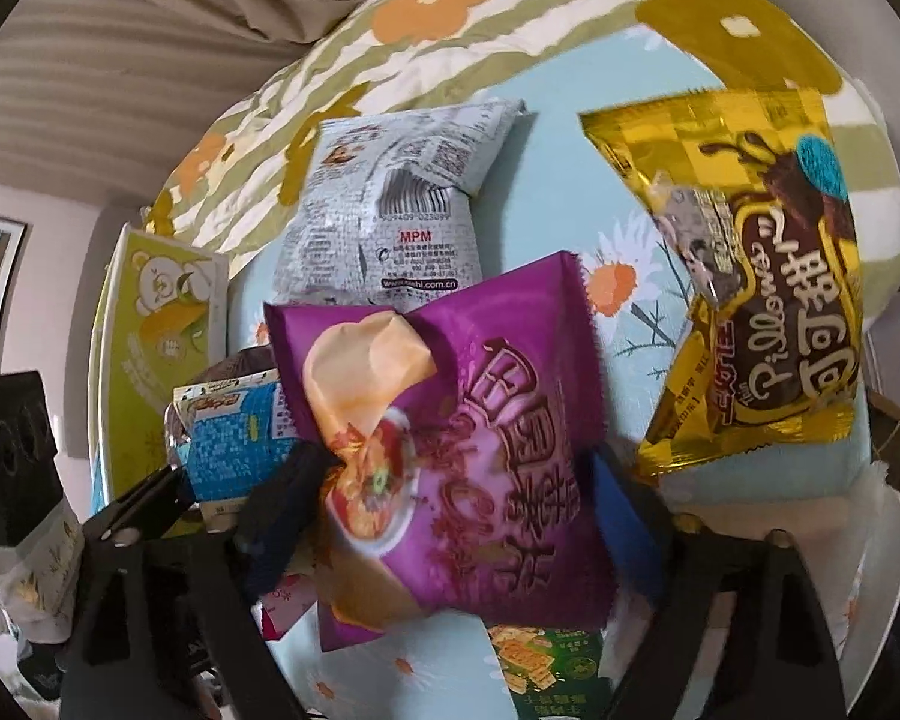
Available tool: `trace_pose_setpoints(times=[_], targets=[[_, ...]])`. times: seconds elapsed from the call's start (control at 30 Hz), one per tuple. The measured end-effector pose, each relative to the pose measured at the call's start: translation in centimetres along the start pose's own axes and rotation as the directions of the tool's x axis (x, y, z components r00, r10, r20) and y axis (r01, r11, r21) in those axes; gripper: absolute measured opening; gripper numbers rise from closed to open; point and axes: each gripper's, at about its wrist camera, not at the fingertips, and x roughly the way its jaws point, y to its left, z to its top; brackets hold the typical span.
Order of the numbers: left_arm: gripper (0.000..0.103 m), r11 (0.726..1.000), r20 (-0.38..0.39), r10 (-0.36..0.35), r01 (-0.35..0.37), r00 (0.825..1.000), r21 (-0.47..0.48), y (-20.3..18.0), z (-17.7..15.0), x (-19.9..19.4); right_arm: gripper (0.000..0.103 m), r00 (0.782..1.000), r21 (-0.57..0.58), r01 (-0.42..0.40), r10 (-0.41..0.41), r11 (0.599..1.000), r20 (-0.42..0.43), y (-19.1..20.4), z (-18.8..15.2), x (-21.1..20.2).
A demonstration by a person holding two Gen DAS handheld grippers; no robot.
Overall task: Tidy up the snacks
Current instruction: 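Grasp the blue peanut bag with the left tool while the right tool grasps the purple chip bag, then carry both bags into the yellow box and open both tools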
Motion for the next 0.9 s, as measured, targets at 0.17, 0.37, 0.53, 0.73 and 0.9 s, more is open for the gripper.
trace_pose_setpoints(times=[0.17, 0.37, 0.53, 0.73, 0.9], targets=[[0.06, 1.0, 0.018, 0.008, -0.007, 1.0, -0.02, -0.1, -0.6, -0.8, 0.061, 1.0, -0.023, -0.026, 0.026, 0.999, 0.007, -0.1, -0.6, -0.6], [0.06, 0.999, 0.064, 0.004, -0.001, 0.998, -0.045, -0.8, -1.8, -3.2, 0.059, 0.999, -0.068, -0.038, 0.04, 0.997, 0.036, 0.3, -1.7, -2.8], [0.06, 0.998, 0.122, 0.0, 0.008, 0.993, -0.065, -1.9, -3.0, -6.0, 0.058, 0.996, -0.135, -0.027, 0.037, 0.991, 0.076, 1.2, -2.4, -5.7], [0.06, 0.994, 0.197, 0.009, 0.013, 0.98, -0.108, -2.9, -5.4, -10.1, 0.058, 0.993, -0.242, 0.007, 0.022, 0.97, 0.118, 3.3, -3.5, -8.6], [0.06, 0.99, 0.262, 0.034, 0.002, 0.964, -0.138, -2.9, -7.7, -14.7, 0.058, 0.99, -0.324, -0.009, 0.053, 0.946, 0.128, 5.2, -4.6, -10.7]])
